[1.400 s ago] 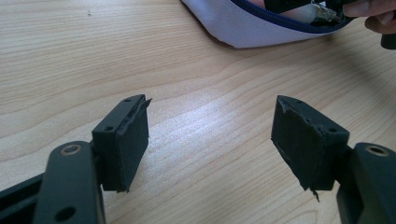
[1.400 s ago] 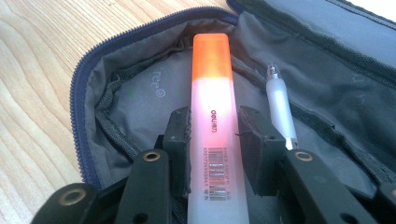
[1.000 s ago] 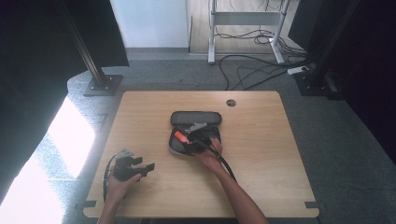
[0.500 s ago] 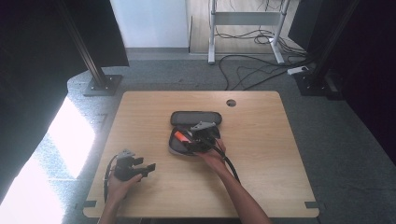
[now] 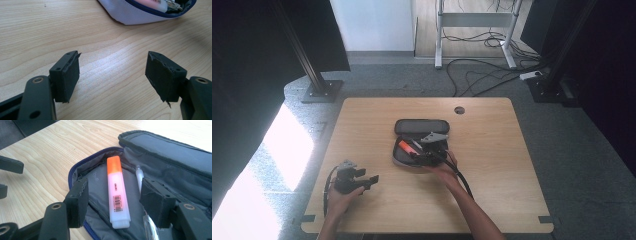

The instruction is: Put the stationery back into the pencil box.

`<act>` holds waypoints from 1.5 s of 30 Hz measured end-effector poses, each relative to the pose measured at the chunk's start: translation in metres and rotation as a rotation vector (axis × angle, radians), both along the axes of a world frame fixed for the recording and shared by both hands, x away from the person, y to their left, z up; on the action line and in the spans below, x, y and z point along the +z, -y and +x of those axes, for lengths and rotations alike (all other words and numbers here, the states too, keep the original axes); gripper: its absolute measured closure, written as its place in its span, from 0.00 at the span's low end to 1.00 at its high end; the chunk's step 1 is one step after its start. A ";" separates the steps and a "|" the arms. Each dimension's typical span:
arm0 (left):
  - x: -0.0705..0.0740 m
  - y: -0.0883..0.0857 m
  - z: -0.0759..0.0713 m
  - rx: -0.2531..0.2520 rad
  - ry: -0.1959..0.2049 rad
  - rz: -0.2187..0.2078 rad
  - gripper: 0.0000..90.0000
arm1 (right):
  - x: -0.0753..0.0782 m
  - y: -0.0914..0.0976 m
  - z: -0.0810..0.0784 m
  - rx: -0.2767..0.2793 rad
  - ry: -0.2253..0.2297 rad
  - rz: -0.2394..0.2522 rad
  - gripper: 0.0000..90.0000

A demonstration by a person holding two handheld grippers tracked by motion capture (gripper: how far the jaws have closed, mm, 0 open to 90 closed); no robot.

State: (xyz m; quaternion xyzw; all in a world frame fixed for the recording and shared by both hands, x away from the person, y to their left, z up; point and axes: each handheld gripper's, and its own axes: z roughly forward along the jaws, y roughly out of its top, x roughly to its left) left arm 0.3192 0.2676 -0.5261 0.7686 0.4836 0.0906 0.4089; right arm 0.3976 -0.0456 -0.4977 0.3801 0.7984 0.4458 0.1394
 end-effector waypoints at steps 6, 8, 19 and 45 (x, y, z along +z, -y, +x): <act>0.001 0.000 -0.001 0.001 0.002 -0.001 0.31 | 0.003 0.007 -0.007 -0.007 0.009 0.011 0.42; 0.001 0.001 -0.001 -0.002 0.003 0.001 0.31 | 0.004 0.011 -0.009 -0.008 0.013 0.013 0.42; 0.000 0.004 -0.001 -0.011 -0.001 0.010 0.31 | 0.008 0.049 -0.042 -0.028 0.051 0.027 0.42; -0.002 0.011 -0.003 -0.023 -0.003 0.022 0.31 | -0.030 0.137 -0.104 -0.150 0.033 0.034 0.42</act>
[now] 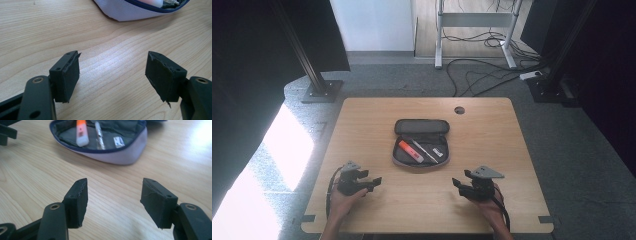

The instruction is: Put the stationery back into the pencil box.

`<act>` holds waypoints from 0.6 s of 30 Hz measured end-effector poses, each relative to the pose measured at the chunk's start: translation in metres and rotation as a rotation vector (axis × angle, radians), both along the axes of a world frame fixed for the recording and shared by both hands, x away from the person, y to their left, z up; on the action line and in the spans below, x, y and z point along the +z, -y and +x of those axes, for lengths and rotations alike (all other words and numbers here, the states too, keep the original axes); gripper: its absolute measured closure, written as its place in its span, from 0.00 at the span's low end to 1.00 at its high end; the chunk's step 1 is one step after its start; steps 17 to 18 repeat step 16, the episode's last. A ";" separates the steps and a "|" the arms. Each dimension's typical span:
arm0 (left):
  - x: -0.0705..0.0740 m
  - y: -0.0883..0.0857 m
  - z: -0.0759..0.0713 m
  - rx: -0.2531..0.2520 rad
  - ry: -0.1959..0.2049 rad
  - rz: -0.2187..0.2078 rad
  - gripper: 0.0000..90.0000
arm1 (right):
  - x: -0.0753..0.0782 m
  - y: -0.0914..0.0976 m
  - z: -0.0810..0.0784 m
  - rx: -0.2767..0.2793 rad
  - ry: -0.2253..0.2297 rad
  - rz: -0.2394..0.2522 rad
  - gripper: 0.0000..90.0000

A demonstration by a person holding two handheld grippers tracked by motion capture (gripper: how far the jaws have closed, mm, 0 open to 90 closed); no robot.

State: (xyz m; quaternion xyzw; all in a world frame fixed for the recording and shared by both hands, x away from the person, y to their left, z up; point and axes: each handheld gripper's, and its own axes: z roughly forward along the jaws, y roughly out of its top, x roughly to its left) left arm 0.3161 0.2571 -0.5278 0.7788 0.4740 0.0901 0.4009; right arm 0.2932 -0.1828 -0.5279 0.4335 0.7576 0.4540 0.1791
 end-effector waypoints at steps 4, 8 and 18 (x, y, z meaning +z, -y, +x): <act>0.000 0.000 0.000 -0.001 0.000 0.001 0.31 | -0.001 0.006 -0.001 -0.016 0.001 -0.002 0.42; 0.000 0.000 0.000 -0.002 -0.001 0.002 0.31 | 0.000 0.006 -0.002 -0.020 0.009 -0.002 0.42; -0.001 -0.001 0.001 -0.002 -0.004 0.006 0.31 | -0.001 0.010 -0.002 -0.029 0.005 -0.004 0.40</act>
